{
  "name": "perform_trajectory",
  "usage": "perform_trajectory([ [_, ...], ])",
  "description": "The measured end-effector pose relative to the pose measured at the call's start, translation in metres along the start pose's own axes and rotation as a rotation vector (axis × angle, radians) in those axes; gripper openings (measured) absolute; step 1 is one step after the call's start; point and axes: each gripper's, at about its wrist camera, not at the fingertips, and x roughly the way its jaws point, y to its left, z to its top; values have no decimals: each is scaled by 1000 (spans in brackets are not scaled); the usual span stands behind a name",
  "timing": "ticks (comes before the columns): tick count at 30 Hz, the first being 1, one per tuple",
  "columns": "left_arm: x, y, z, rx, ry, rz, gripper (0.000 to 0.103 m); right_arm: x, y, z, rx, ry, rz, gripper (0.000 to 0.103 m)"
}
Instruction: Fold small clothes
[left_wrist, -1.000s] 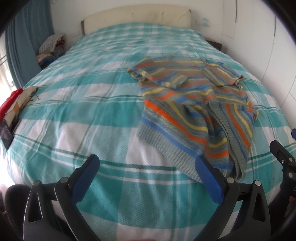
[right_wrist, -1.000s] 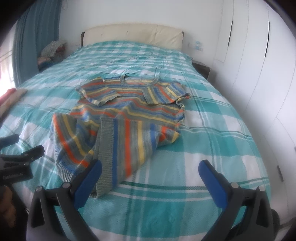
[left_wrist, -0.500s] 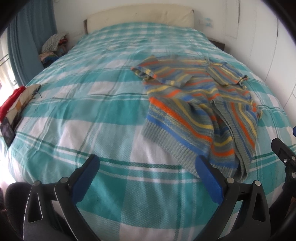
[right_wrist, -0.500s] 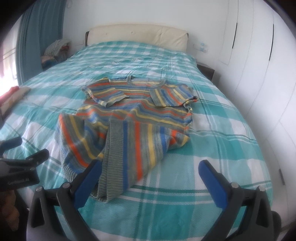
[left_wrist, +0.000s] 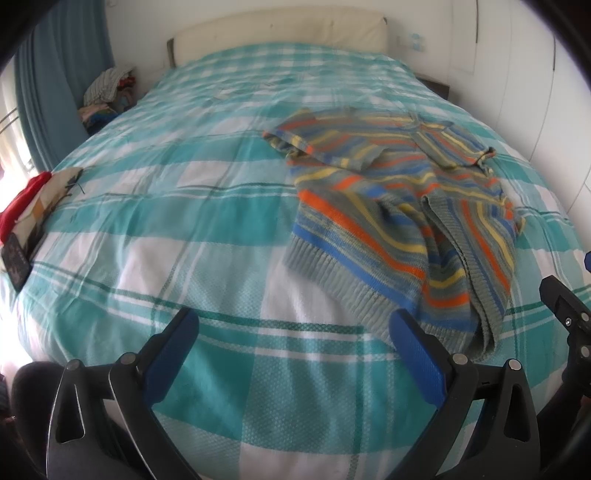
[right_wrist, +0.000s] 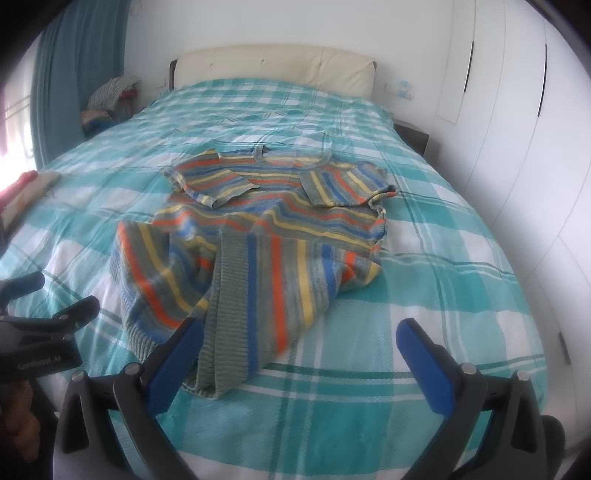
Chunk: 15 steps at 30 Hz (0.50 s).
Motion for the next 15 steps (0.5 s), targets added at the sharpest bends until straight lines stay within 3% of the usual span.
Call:
perform_trajectory([
  [15,-2,-1,-1,0,1,-2,103,2,-3,-2,-4,27,-30,103],
])
